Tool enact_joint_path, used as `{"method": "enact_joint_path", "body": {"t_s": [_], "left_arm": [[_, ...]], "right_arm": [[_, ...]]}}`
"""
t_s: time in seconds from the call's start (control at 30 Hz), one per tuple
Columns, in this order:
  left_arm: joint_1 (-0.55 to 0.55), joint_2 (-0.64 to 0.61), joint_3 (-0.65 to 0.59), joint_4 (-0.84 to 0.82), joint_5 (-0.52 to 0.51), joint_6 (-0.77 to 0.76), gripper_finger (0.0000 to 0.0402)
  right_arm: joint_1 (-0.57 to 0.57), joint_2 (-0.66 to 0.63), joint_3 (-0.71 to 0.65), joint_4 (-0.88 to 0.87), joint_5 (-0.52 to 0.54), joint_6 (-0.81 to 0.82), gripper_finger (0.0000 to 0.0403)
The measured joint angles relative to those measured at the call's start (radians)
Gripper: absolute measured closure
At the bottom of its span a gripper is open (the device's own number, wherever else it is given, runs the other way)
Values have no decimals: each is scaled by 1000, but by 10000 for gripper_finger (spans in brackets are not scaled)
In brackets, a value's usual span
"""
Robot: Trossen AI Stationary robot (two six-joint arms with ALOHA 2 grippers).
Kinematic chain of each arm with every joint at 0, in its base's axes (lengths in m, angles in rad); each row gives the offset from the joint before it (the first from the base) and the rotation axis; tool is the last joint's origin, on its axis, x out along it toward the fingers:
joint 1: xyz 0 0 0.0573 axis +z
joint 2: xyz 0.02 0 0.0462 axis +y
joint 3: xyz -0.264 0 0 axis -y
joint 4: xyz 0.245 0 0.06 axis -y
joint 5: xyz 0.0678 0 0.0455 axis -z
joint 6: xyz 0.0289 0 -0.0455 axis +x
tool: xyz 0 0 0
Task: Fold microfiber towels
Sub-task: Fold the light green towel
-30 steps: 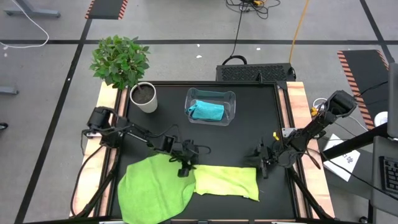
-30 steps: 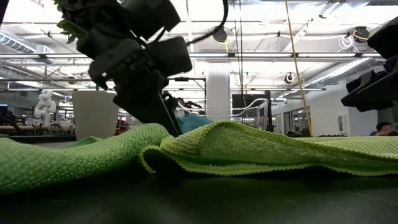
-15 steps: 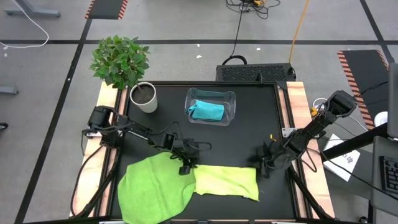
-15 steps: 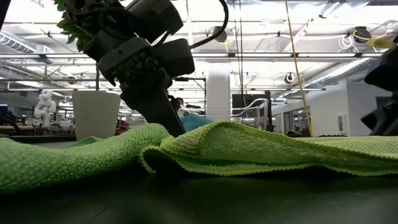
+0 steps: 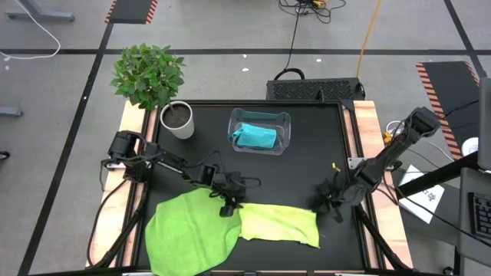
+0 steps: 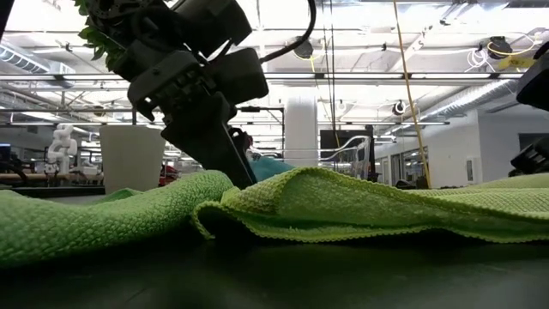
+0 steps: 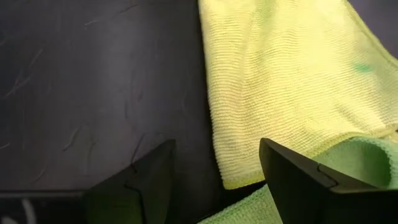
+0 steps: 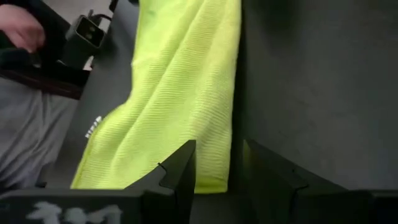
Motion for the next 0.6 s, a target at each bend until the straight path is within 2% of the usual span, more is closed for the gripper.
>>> {"method": "enact_joint_path", "body": {"t_s": [0.13,0.27,0.37,0.6], "left_arm": [[-1,0,0,19,0,7,167],[-2,0,0,19,0,7,167],[-2,0,0,19,0,7,167],[-2,0,0,18,0,27,167]], "right_arm": [[-18,-116,0,-105,4,7,277],[-21,-187,0,-110,-44,55,277],[-21,-200,0,-126,-105,134,277],[-21,-178,-16,-130,-130,236,273]]}}
